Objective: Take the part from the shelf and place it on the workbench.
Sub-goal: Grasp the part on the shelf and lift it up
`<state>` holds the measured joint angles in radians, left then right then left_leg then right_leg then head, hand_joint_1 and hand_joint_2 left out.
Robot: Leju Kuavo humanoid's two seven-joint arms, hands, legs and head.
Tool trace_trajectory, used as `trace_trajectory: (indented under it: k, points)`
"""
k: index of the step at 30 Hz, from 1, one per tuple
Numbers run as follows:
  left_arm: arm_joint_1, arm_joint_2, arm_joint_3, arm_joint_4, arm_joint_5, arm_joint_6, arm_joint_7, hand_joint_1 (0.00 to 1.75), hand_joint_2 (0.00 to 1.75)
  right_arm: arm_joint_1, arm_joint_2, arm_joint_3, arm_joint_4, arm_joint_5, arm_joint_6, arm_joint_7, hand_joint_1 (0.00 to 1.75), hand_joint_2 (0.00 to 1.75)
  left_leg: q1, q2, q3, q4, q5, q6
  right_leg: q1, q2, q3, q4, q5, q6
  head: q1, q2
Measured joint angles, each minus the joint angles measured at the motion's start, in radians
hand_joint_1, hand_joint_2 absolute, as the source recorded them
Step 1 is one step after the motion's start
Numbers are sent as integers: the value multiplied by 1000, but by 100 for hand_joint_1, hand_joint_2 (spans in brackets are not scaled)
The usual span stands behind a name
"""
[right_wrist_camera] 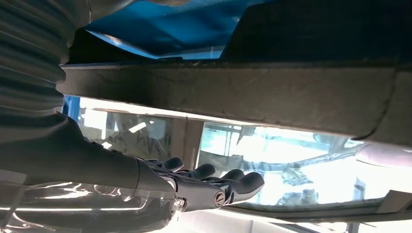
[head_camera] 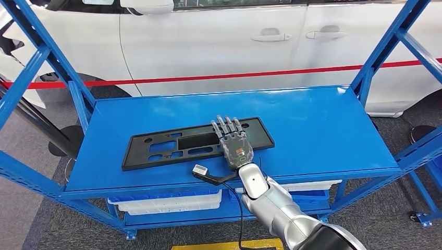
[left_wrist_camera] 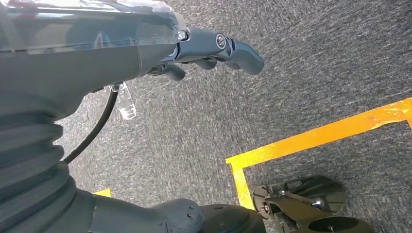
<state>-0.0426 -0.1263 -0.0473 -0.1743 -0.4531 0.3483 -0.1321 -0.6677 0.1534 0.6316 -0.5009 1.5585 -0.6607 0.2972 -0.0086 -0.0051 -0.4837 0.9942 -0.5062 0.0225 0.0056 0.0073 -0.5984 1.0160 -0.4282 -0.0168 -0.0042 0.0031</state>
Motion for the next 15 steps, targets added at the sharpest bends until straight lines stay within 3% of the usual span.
trace_trajectory:
  k: [15]
  points:
    - [0, -1, 11, 0, 13, -14, -53, 0, 175, -7, 0, 1, 20, -6, -3, -34, 0, 175, 0, 0, 2, 0, 0, 0, 0, 0, 2, 0, 0, 0, 0, 0]
